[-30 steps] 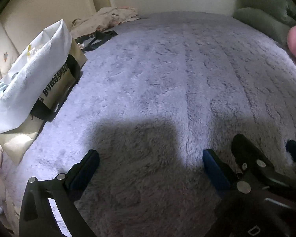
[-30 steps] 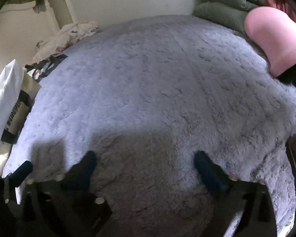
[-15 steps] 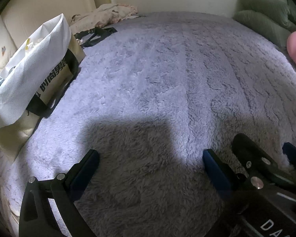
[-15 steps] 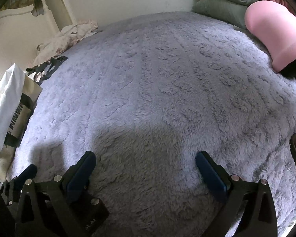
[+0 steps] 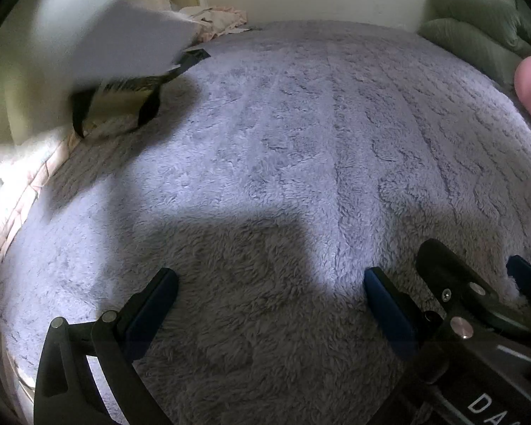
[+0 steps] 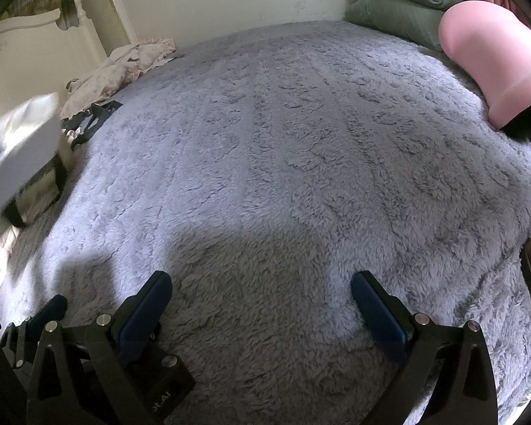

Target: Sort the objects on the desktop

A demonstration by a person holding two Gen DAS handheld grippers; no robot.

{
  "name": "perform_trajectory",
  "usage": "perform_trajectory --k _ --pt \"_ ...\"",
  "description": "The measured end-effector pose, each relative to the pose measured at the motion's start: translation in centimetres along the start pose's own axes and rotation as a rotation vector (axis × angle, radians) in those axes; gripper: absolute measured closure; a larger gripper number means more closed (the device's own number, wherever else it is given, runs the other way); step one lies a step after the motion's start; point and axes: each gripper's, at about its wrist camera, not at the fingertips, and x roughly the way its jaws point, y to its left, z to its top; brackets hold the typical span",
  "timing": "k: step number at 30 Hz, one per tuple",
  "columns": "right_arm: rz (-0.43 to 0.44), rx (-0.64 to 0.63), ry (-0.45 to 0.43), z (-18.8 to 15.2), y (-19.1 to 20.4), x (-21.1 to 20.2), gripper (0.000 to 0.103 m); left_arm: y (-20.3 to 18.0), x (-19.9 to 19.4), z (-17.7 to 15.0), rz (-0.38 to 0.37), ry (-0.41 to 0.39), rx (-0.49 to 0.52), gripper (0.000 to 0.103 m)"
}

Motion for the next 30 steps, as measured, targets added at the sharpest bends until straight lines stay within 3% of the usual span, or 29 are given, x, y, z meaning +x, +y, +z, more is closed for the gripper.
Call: perform_trajectory --k 30 --pt "0.002 0.002 -0.001 -0.01 0.25 -0.42 0.000 0.05 -0.13 0.21 -0.001 0.001 -0.004 0.000"
